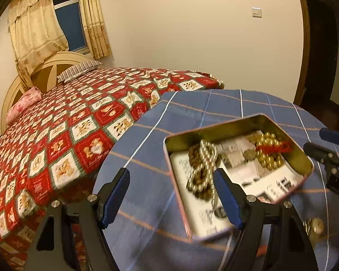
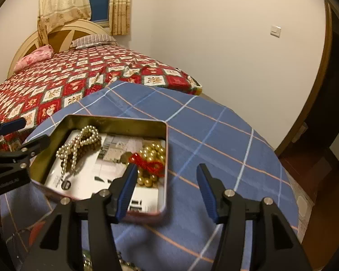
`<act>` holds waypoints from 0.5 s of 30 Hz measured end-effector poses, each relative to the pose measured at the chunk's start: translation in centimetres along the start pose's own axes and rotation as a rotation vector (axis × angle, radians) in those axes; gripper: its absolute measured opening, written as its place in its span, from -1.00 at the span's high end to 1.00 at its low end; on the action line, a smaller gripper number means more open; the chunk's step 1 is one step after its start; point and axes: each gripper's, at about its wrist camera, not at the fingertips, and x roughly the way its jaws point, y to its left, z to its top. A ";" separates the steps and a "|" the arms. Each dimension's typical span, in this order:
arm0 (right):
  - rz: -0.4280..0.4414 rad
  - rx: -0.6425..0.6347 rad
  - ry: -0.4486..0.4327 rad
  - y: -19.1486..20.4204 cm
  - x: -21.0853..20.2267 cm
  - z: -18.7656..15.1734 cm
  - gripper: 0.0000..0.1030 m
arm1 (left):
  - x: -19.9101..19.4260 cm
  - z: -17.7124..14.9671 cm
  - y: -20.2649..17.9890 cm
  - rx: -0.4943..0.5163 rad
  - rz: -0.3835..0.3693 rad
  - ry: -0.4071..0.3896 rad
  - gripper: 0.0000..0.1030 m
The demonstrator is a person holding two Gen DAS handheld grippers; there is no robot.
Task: Organize jewelry
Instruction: 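Withdraw both open grippers from the tin back over the table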
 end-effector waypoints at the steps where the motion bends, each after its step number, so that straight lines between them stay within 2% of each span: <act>1: 0.001 0.004 0.001 0.0 -0.3 -0.3 -0.11 | -0.4 -0.4 0.1 0.001 0.005 0.002 -0.49; 6: -0.001 0.005 0.004 0.4 -2.1 -2.4 -0.16 | -3.1 -3.4 0.5 0.030 0.036 0.016 -0.49; 8: 0.001 0.005 0.005 0.7 -2.9 -3.6 -0.23 | -4.0 -4.8 0.6 0.036 0.037 0.036 -0.49; 15: 0.004 0.004 0.003 2.2 -5.5 -7.0 -0.24 | -6.1 -8.6 0.2 0.048 0.026 0.116 -0.49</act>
